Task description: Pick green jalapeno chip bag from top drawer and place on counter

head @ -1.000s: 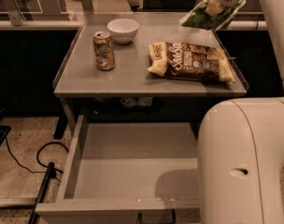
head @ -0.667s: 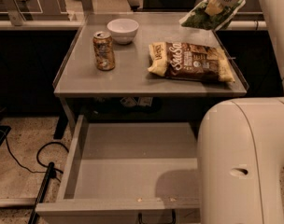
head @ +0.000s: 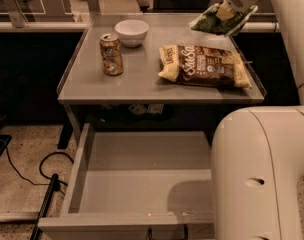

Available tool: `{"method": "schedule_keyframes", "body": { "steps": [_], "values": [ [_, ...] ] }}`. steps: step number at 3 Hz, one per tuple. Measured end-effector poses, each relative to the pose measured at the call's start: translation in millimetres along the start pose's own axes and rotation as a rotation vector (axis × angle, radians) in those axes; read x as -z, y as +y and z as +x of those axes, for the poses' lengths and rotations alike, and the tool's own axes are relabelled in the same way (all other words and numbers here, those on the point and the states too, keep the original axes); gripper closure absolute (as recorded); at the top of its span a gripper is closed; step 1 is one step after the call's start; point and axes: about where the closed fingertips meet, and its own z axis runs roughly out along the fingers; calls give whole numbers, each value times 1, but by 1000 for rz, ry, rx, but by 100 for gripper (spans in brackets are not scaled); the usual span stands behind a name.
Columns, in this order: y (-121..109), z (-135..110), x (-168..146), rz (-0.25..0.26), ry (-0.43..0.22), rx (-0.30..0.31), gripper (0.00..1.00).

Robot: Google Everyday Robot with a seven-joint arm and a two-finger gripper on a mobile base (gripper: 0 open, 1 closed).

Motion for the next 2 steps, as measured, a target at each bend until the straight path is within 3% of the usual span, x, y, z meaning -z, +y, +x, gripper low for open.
{"method": "schedule_keyframes", "body": {
  "steps": [2],
  "values": [
    [3,1,-17,-9,-33,-26,100]
  ]
}}
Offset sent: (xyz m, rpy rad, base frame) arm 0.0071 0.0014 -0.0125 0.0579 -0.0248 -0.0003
